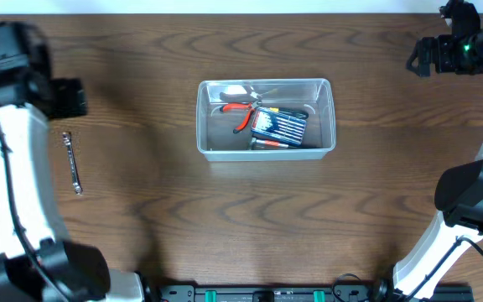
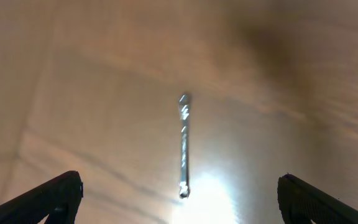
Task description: Pack container
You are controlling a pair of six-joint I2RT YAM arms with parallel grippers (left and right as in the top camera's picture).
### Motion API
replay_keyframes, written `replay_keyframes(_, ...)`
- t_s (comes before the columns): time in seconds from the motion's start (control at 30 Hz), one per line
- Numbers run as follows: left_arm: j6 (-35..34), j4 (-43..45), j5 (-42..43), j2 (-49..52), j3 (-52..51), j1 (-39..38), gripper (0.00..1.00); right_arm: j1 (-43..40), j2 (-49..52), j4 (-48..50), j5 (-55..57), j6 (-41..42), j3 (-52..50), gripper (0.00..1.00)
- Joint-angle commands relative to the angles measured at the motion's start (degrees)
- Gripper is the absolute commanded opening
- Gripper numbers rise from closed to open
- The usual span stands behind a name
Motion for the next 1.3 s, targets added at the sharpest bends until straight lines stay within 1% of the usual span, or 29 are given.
replay_keyframes(0.0,-3.8,-0.4,5.8,2.8,-1.4,3.7,0.98,0.0,0.5,-0.1,-0.2,0.8,0.0,0.99)
replay_keyframes(0.13,-4.9,-0.1,6.1,7.4,-3.4,5.4,0.98,0.0,0.5,-0.1,-0.1,0.8,0.0,0.99)
replay_keyframes(0.37,-4.8,0.5,6.1,17.0,-4.6,5.5,0.98,0.0,0.5,-0.2,-0.1,0.8,0.0,0.99)
replay_keyframes(0.63,-1.4,2.7,6.3,25.9,-4.6,5.6,0.98,0.0,0.5,-1.1,-0.1,0.8,0.0,0.99)
replay_keyframes(0.77,0.5,4.2,6.3,27.6,-4.6,5.6,0.98,0.0,0.5,-1.7,-0.1,0.8,0.0,0.99)
replay_keyframes(0.97,0.8,7.2,6.3,28.4,-5.0,5.6,0.98,0.0,0.5,-2.1,0.0,0.8,0.0,0.99)
replay_keyframes(1.27,1.9,12.0,6.3,28.4,-10.7,5.6,0.98,0.0,0.5,-3.2,2.6,0.8,0.0,0.99)
